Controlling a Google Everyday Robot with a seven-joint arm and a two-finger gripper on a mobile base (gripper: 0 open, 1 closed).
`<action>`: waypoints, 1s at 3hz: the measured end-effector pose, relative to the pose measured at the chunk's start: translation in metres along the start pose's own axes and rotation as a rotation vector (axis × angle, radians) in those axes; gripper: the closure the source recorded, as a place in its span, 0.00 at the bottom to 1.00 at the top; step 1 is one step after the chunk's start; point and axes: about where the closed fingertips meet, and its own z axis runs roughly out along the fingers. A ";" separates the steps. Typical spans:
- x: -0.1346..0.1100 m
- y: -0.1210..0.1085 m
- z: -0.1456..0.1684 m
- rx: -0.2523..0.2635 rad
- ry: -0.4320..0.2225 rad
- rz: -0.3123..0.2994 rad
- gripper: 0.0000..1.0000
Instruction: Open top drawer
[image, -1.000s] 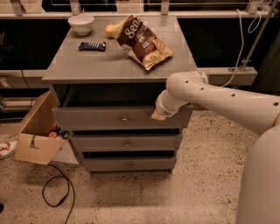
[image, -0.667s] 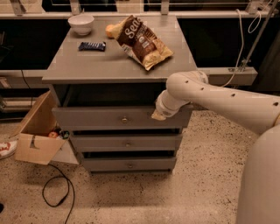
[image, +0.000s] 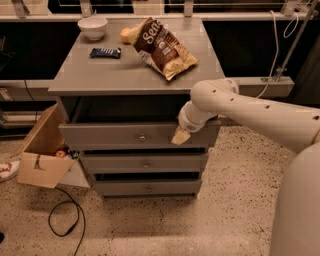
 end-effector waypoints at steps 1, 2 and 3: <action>0.002 0.012 0.002 -0.054 0.015 -0.024 0.00; 0.012 0.035 0.009 -0.153 0.060 -0.037 0.16; 0.014 0.041 0.006 -0.178 0.078 -0.036 0.40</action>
Offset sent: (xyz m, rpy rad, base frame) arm -0.0558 -0.0081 -0.0357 -0.1029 0.2615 0.1059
